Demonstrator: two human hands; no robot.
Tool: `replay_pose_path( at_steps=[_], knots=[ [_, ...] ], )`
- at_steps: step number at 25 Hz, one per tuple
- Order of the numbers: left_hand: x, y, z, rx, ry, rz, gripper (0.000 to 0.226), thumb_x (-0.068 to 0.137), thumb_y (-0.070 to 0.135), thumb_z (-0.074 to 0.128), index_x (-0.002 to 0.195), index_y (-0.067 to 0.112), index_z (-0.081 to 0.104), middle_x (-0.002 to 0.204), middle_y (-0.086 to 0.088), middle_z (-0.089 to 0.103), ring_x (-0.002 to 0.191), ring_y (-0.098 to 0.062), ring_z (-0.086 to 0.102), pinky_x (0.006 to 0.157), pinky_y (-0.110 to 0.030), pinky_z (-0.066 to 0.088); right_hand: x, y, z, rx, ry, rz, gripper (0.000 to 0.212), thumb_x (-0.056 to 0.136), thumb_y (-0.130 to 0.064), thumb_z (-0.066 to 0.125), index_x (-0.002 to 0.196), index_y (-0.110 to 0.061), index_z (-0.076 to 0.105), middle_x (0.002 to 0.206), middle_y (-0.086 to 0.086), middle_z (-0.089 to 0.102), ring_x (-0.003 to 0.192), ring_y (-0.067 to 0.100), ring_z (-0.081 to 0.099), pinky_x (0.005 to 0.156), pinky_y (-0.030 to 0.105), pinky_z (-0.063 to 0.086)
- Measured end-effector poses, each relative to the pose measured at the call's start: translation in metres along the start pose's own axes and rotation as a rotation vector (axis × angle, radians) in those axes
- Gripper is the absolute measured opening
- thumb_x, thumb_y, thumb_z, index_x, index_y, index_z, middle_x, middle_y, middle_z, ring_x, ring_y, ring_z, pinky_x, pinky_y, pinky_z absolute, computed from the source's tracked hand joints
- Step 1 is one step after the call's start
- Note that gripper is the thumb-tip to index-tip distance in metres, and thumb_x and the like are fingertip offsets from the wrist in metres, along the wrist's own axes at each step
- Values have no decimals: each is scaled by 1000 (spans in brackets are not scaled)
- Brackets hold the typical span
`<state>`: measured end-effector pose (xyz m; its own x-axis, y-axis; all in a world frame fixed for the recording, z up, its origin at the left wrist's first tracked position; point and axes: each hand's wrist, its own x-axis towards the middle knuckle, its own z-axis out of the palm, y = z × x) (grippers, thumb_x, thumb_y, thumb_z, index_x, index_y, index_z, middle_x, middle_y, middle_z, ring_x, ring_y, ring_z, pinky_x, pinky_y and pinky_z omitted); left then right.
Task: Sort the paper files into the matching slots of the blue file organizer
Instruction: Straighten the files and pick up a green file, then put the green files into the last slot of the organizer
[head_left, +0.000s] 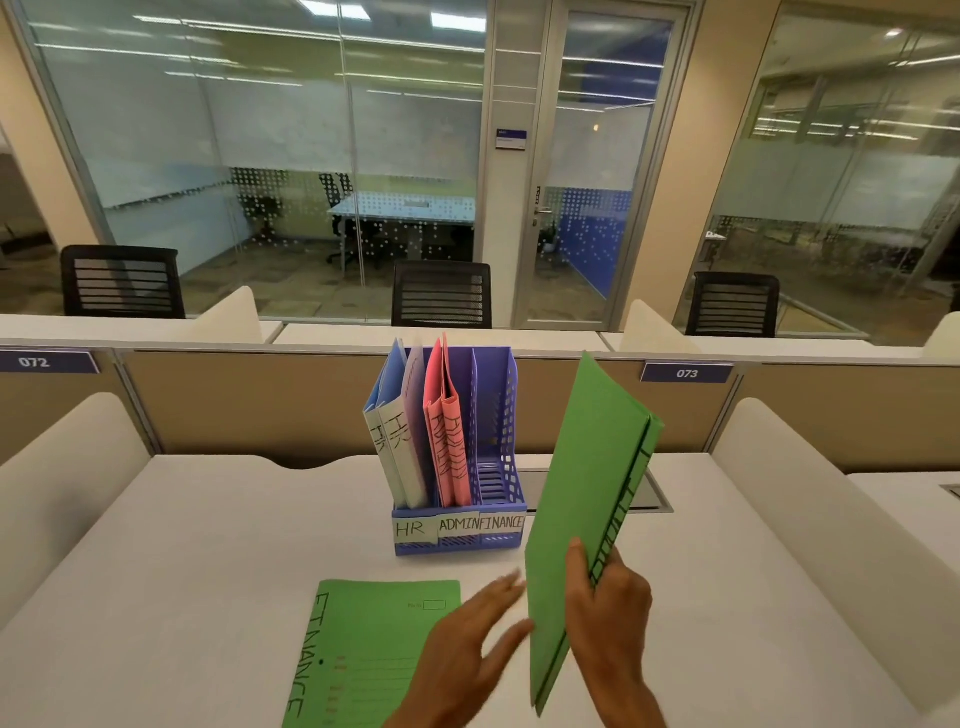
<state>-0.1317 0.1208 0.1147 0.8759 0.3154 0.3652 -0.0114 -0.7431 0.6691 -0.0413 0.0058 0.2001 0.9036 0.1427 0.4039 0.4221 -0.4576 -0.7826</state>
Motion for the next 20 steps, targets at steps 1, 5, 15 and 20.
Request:
replay_pose_path(
  at_steps=[1,5,15,20],
  knots=[
    [6,-14,0,75,-17,-89,55,90,69,34,141,50,30,152,26,29,138,7,32,116,-26,32,8,-1,3,29,5,-35,19,90,-18,56,83,-6,68,66,8,71,50,20,62,48,28,52],
    [31,-88,-9,250,4,-402,69,94,56,38,152,24,19,160,5,18,147,-14,22,116,-31,26,45,-13,22,117,73,-145,24,87,-23,51,75,-7,66,56,-4,59,42,10,51,43,7,34],
    [84,-190,-18,476,-75,-557,85,92,52,49,154,16,3,163,-2,5,149,-33,14,115,-46,31,135,-25,121,208,93,-350,15,88,-12,56,86,-3,68,80,6,73,58,6,58,54,-2,37],
    [78,-210,-3,505,-67,-574,69,93,58,31,147,14,33,150,-4,43,129,-33,52,96,-50,48,169,-9,170,210,59,-406,23,92,-20,51,91,-3,68,83,6,72,61,10,63,53,6,43]
  ],
)
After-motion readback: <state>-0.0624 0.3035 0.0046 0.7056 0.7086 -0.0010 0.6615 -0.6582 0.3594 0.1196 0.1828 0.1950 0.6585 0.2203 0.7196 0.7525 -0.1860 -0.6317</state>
